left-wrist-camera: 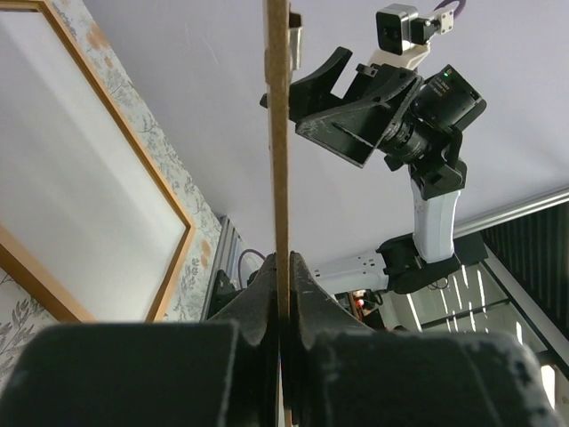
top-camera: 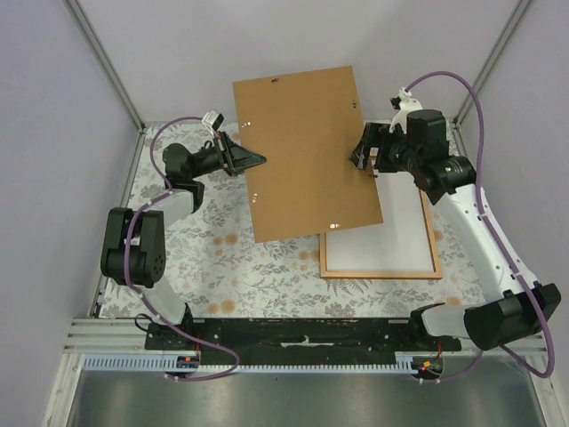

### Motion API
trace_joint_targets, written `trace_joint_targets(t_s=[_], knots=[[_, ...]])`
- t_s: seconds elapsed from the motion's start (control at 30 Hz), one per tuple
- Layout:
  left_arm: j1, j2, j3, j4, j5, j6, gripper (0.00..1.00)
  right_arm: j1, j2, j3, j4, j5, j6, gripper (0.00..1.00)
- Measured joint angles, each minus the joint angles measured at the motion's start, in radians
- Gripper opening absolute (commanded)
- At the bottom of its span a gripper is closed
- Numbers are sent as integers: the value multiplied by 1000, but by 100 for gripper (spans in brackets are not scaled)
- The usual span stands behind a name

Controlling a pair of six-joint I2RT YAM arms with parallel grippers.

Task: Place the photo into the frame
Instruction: Pass from the right arm to the left

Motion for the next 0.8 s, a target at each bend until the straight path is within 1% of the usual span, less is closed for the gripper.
trace_joint_targets(t_s=[0.17,0.5,0.8], knots=[[0,6,0,14,-7,-12,2,47,27,16,-37,103,-23,92],[0,16,0,18,-37,-16,2,146,27,16,-67,201,-28,92],[-1,16,0,-19,-61,-10,2,164,27,16,-114,251,14,92]])
